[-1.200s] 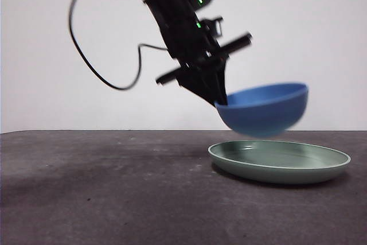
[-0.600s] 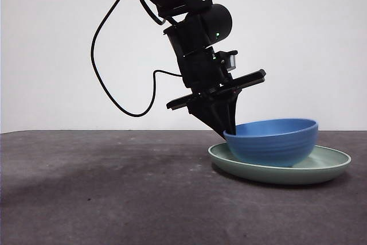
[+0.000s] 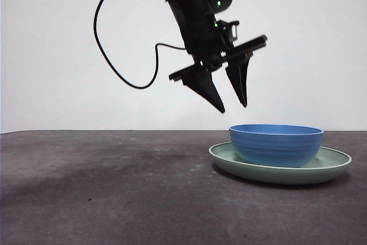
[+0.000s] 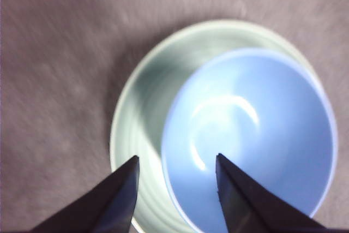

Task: Pick up the blue bowl, put it on the green plate, put it on desk

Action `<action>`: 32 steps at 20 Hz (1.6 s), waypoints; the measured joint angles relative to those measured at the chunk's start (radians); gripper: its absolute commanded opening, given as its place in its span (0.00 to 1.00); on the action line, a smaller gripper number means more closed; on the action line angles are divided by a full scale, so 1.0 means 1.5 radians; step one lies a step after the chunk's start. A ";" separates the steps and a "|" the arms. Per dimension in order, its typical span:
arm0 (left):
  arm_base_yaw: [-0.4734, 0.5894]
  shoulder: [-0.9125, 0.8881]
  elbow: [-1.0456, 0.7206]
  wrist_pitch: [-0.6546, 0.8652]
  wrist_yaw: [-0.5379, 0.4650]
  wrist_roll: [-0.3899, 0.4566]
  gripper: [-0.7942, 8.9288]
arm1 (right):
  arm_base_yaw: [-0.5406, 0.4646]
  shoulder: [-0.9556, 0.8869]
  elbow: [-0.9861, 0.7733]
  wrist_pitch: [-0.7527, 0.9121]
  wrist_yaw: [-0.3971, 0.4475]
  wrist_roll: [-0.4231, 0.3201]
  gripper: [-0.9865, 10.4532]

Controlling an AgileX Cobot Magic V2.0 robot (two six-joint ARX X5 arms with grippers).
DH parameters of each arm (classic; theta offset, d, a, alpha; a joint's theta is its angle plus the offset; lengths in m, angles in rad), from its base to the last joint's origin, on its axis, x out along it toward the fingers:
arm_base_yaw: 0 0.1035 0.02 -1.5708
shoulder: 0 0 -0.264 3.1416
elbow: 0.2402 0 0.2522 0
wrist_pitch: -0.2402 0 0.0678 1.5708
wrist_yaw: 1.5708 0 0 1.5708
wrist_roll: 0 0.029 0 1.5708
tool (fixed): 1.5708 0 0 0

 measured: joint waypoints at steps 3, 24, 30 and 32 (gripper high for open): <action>0.013 -0.037 0.000 -0.009 0.000 0.005 0.32 | 0.000 0.000 0.000 0.000 0.000 0.000 0.46; 0.132 -0.544 -0.216 -0.131 0.075 0.123 0.31 | 0.000 0.000 0.000 -0.001 0.000 0.000 0.46; 0.132 -0.745 -0.588 0.091 0.094 0.102 0.31 | 0.000 0.000 0.000 -0.001 0.000 0.000 0.46; 0.132 -0.787 -0.695 0.175 0.148 0.092 0.31 | 0.000 0.000 0.000 -0.001 0.000 0.000 0.46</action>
